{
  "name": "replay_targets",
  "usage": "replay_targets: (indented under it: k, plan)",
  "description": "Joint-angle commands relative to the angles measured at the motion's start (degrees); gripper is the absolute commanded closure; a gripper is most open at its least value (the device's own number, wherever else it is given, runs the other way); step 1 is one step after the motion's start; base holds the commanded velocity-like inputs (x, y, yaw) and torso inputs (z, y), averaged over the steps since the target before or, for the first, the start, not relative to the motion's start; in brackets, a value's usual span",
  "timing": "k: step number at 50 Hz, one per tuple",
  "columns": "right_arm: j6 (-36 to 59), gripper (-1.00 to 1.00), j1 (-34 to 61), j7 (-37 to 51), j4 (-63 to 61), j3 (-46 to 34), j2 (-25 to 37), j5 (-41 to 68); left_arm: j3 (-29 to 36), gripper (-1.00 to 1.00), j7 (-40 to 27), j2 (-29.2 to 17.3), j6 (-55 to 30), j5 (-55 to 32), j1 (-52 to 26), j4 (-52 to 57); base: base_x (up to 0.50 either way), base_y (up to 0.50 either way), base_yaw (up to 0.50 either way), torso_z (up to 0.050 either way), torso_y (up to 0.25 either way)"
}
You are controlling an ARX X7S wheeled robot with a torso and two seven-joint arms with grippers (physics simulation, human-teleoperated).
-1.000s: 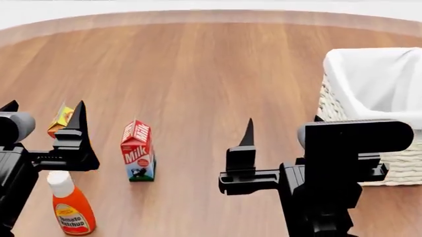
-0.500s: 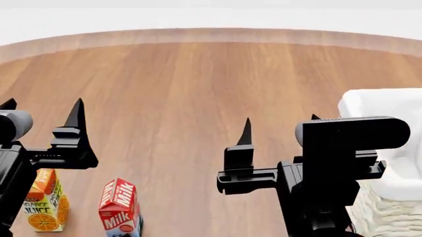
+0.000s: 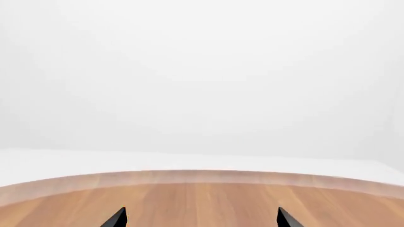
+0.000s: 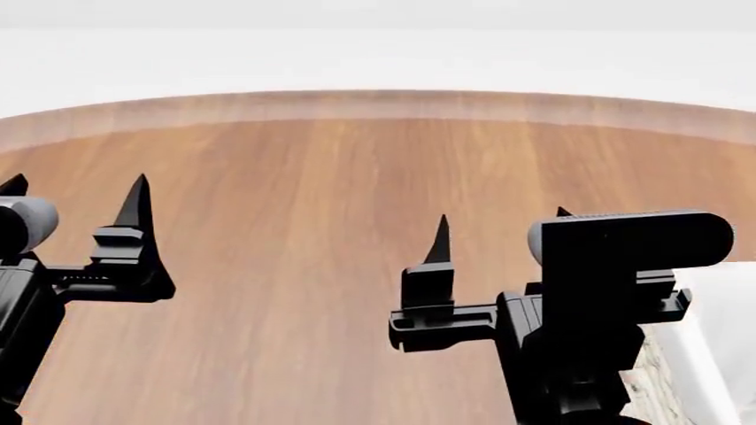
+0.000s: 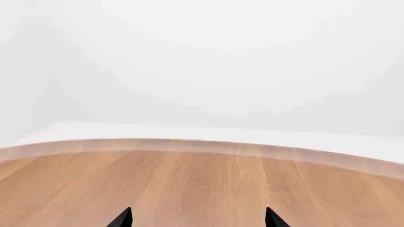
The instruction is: Pick the milk and place it in the basket.
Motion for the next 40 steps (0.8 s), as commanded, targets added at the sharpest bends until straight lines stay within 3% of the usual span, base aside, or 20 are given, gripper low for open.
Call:
replay_targets:
  k: [1,13,17,18,29,36,38,40]
  plan:
    - [0.0,-1.0,0.0,0.1,0.2,-0.2,0.3,0.4,0.4,-1.0,-0.4,-0.3,0.3,-0.4,0.0,0.0,0.5,0.0,0.0,0.0,0.0]
    - [0.1,-1.0,-0.1,2.3,1.0,-2.0,1.2,-1.5,0.6,-1.0,-0.8,-0.6,0.6,-0.7,0.0,-0.2,0.08,0.0,0.0,0.0,0.001]
    - [-0.5,-1.0,0.0,3.3,1.7,-2.8,1.2,-2.6,0.7,-1.0,-0.9,-0.8,0.7,-0.9,0.1,-0.2,0.0,0.41,0.0,0.0,0.0]
    - [-0.7,-1.0,-0.4,1.3,2.2,-0.3,-0.1,0.2,0.7,-1.0,-0.9,-0.8,0.8,-0.9,0.2,-0.2,0.0,0.0,0.0,0.0,0.0]
    - [2.8,-1.0,1.5,1.1,5.1,-1.4,-0.1,1.5,0.6,-1.0,-1.2,-1.1,1.0,-1.3,0.2,-0.5,0.0,0.0,0.0,0.0,0.0]
    - [1.0,-1.0,2.4,-8.0,9.2,-3.6,2.6,5.8,0.4,-1.0,-1.5,-1.3,0.8,-1.7,-0.2,-0.6,0.0,0.0,0.0,0.0,0.0]
    - [4.7,-1.0,4.1,-18.7,11.4,-7.7,6.6,12.0,0.5,-1.0,-1.6,-1.3,0.7,-1.8,-0.4,-0.5,0.0,0.0,0.0,0.0,0.0]
    - [8.9,-1.0,5.4,-19.3,12.3,-6.9,6.8,14.5,0.6,-1.0,-1.7,-1.4,0.7,-1.8,-0.4,-0.5,0.0,0.0,0.0,0.0,0.0]
